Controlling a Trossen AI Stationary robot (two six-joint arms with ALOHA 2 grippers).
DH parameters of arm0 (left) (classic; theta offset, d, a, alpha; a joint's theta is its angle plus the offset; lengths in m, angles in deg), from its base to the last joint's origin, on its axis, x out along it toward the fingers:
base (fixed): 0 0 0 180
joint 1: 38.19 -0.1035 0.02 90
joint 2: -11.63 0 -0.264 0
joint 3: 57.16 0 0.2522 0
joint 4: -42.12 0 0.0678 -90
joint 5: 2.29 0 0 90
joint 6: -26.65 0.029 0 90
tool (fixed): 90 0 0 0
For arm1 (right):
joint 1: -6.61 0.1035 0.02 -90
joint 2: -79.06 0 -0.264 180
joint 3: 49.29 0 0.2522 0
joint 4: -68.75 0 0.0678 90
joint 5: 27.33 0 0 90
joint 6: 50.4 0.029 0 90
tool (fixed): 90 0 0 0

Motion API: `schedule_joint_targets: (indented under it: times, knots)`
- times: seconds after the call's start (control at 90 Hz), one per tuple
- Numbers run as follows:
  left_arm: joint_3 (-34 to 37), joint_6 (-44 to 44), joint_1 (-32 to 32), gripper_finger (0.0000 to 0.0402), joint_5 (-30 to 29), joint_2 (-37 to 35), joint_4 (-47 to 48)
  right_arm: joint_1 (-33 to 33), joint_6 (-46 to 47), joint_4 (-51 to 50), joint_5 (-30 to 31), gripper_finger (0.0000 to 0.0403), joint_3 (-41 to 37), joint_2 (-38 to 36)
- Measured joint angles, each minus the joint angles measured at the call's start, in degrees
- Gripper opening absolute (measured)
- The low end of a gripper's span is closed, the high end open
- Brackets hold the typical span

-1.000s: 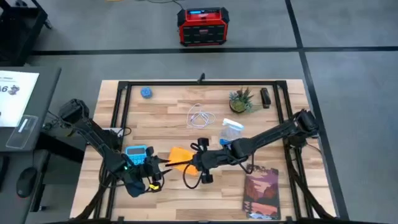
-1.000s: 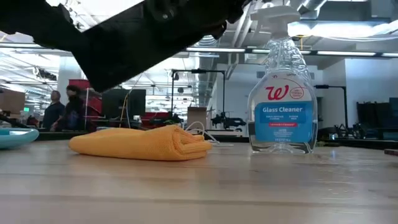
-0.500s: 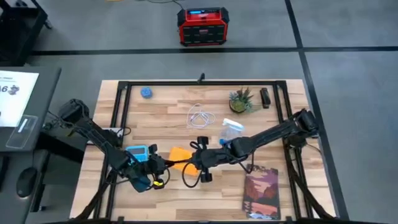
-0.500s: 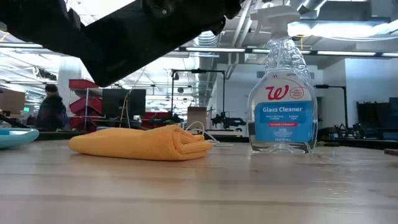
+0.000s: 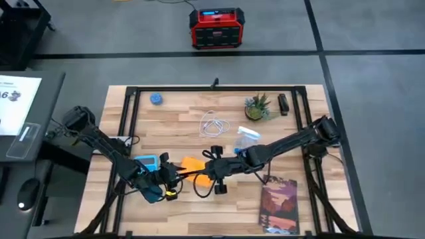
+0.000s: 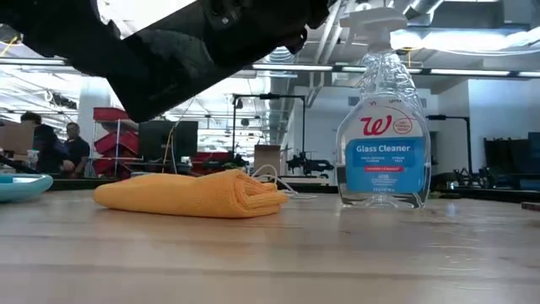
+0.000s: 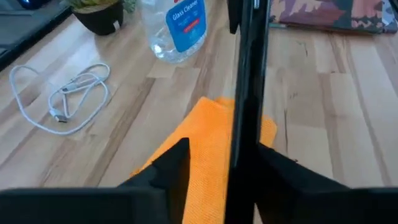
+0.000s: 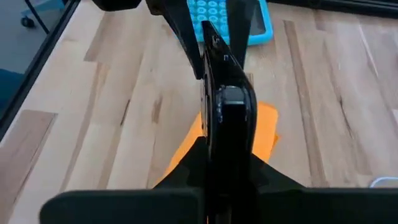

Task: Apply microfiber cloth
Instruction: Wipe the black cellphone using microfiber cloth

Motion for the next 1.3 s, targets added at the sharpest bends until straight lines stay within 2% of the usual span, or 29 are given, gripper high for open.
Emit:
schedule_joint_targets:
  times: [0.111, 0.311, 0.422, 0.522, 0.711, 0.9, 1.089, 1.167, 1.3]
  knots:
    - [0.0, 0.4, -0.9, 0.011, 2.0, 0.0, -0.3, 0.0, 0.0, -0.4, -0.2, 0.001, 0.0, 0.0]
    - [-0.1, 2.6, -1.8, 0.0016, 4.8, 0.0, -0.4, -0.1, 0.4, -1.1, 0.0, 0.001, 0.0, 0.0]
    - [-0.1, 2.7, -1.8, 0.0011, 4.8, 0.0, -0.4, -0.1, 0.2, -1.0, 0.0, 0.0013, 0.0, 0.0]
    - [-0.1, 1.9, -1.7, 0.0007, 4.1, 0.0, -0.4, -0.1, -0.4, -1.0, 0.1, 0.0033, 0.0, 0.0]
    - [0.8, -2.4, 2.1, 0.0006, -4.0, 0.0, -0.6, -0.3, -2.3, 0.0, 0.3, 0.0084, 0.1, 0.0]
    - [3.6, -13.3, 7.4, 0.0006, -11.1, 0.0, 0.7, -0.5, -2.3, -0.8, 0.3, 0.0122, 0.1, 0.0]
    - [7.3, -25.8, 12.0, 0.0006, -19.5, 0.0, 0.7, -0.6, -1.5, 0.3, 0.8, 0.0139, 0.0, 0.6]
    - [8.8, -32.5, 13.3, 0.0004, -26.1, 0.0, 1.8, -0.1, -1.6, 1.9, -1.6, 0.0141, -0.1, 1.1]
    - [10.9, -40.6, 16.1, 0.0004, -30.8, 0.0, 1.2, 0.6, -2.1, 4.7, -3.6, 0.0141, -0.1, 2.8]
